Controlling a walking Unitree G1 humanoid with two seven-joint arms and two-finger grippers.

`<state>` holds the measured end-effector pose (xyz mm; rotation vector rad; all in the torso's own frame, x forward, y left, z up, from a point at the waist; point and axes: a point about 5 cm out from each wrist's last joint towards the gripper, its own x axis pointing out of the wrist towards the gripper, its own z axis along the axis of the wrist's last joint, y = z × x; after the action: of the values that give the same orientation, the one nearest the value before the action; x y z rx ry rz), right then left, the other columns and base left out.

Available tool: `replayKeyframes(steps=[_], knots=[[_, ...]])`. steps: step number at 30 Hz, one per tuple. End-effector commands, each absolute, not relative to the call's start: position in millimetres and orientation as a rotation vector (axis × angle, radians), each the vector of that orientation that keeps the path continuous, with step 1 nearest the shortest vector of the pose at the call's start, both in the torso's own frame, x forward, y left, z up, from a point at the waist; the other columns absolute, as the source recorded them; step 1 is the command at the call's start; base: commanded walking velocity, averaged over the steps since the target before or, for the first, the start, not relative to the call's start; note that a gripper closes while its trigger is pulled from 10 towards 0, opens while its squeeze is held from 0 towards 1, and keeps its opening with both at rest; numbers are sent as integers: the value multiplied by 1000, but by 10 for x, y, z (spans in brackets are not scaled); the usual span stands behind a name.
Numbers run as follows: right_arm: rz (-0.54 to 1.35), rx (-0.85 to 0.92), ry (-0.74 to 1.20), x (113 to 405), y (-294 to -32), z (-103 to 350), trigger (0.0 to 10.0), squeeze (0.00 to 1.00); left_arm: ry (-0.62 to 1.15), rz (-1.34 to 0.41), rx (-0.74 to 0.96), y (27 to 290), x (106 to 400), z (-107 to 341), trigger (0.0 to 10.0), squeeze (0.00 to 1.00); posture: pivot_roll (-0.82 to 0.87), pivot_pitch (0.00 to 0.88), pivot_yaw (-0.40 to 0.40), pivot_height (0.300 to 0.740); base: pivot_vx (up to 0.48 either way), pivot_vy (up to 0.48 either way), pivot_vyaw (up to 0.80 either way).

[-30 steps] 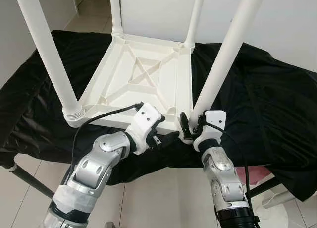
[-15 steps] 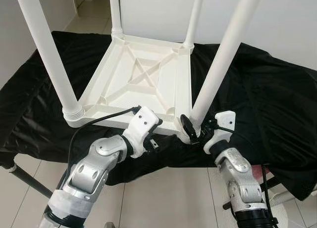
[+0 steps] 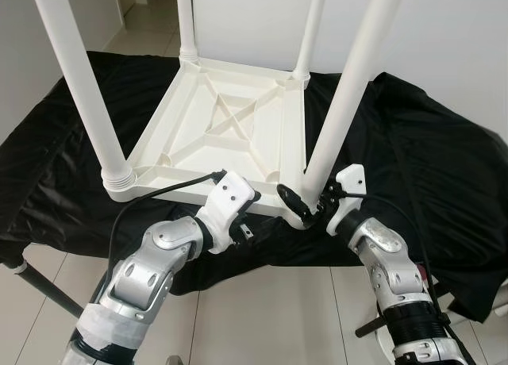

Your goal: Building children table

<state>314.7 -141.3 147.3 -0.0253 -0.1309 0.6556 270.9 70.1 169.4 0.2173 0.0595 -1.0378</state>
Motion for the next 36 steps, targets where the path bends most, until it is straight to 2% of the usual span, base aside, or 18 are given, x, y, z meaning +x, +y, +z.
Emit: replayKeyframes(steps=[1,13,14,16,22,27,31,36], knots=[[682,-37,-114,3142,-1413,1419,0,0,54,-1044,231,667,2708,1690,10000,0,48,18,-100,740,0,0,0],[656,-18,-91,3122,-1514,1318,0,0,53,-1030,229,684,2710,1684,10000,0,59,6,-115,740,0,0,0],[650,-4,-90,3106,-1511,1313,9608,0,52,-1030,229,680,2710,1683,10000,0,56,5,-113,740,0,0,0],[649,13,-91,3090,-1499,1318,10000,0,51,-1031,230,677,2710,1683,10000,0,54,4,-112,740,0,0,0],[629,29,-111,3071,-1469,1343,10000,0,51,-1035,232,675,2709,1681,10000,0,52,5,-110,740,0,0,0],[444,10,-115,3067,-1486,1351,10000,0,53,-1037,236,678,2705,1680,10000,0,51,10,-109,740,0,0,0],[422,21,-112,3055,-1481,1347,10000,0,54,-1038,235,677,2701,1679,10000,0,48,8,-108,740,0,0,0],[297,47,-96,2994,-1395,1308,10000,0,54,-1041,239,672,2706,1674,10000,0,44,7,-107,740,0,0,0]])
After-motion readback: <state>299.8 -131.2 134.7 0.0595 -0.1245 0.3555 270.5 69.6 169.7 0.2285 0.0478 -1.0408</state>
